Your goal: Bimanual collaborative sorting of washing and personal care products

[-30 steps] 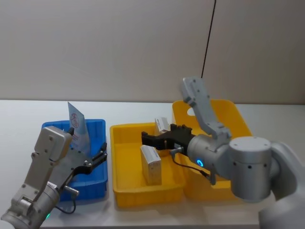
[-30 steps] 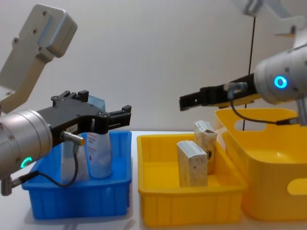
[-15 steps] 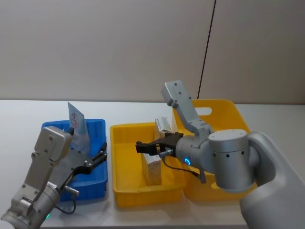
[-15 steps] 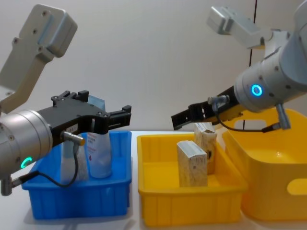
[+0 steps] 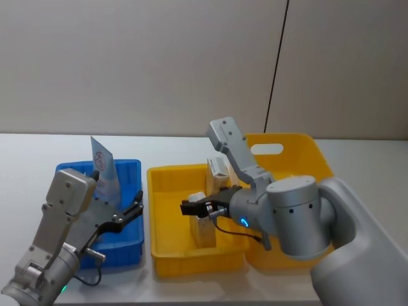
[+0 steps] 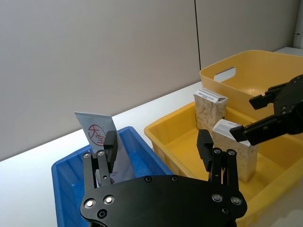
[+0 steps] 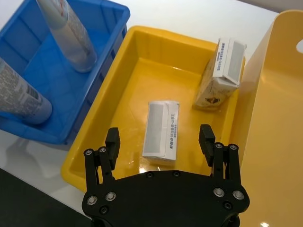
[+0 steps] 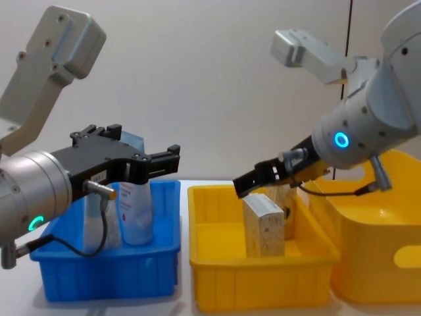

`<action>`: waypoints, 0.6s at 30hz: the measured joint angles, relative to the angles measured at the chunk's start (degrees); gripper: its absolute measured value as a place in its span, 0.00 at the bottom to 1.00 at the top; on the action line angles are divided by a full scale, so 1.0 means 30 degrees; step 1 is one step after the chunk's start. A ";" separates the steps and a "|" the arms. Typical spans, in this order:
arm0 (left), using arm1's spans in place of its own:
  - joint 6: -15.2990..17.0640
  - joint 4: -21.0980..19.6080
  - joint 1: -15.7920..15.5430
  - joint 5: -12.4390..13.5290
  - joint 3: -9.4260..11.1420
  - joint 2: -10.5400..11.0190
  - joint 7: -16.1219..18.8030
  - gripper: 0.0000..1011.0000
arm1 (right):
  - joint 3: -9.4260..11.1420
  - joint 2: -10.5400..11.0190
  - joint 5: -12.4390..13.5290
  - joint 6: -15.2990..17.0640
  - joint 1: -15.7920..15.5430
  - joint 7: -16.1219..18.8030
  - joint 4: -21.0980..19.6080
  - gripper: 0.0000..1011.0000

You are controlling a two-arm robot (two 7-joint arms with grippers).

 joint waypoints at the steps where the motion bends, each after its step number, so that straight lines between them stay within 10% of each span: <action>1: 0.0000 0.0002 0.0000 -0.0001 -0.0002 -0.0002 0.0000 0.99 | -0.0039 0.0006 -0.0034 0.0013 0.0008 0.0003 0.0035 0.99; 18: 0.0000 0.0000 0.0000 0.0000 -0.0001 -0.0001 0.0000 0.99 | -0.0697 0.0216 -0.0872 0.0116 0.0043 -0.0046 0.0610 0.99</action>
